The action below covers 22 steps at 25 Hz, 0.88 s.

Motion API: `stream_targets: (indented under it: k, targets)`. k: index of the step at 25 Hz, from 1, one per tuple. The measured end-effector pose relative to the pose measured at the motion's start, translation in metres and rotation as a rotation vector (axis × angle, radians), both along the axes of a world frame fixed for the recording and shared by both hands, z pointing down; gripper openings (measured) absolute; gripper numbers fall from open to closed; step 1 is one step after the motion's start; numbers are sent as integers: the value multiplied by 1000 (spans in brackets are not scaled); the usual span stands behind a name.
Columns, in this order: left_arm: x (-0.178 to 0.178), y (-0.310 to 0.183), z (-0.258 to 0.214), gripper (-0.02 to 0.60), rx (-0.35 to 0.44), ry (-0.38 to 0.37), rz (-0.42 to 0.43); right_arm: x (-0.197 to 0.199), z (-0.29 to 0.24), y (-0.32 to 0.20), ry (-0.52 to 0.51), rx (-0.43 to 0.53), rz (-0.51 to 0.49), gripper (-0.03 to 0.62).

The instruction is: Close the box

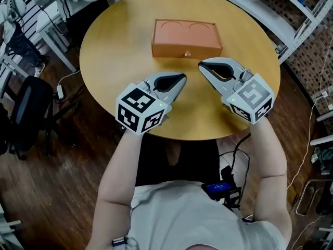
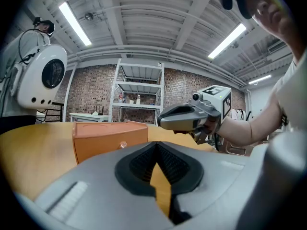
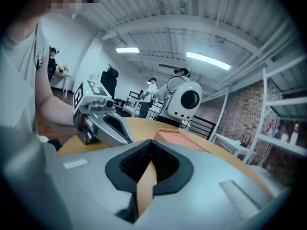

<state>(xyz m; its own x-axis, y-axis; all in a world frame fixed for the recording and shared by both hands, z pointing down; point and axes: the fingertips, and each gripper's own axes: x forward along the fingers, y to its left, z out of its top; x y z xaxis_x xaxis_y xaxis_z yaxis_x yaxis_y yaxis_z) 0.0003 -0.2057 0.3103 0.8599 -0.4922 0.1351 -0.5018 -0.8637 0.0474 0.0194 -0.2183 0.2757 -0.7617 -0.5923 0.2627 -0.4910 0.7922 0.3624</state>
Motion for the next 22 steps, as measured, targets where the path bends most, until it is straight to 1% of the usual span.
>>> stream_targets:
  k: [4, 8, 12, 18, 22]
  targets:
    - [2, -2, -2, 0, 0, 2, -6, 2, 10, 4, -149, -128, -33, 2]
    - [5, -5, -2, 0, -4, -1, -2, 11, 25, 2, -266, -224, -26, 2]
    - [12, -8, -3, 0, -6, -2, -5, 20, 34, -4, -297, -254, -15, 2]
    - [14, -8, -3, 0, -5, -2, -3, 25, 34, -2, -368, -284, -40, 0]
    - [11, -7, -2, 0, -4, 0, -2, 23, 36, -1, -377, -290, -41, 0]
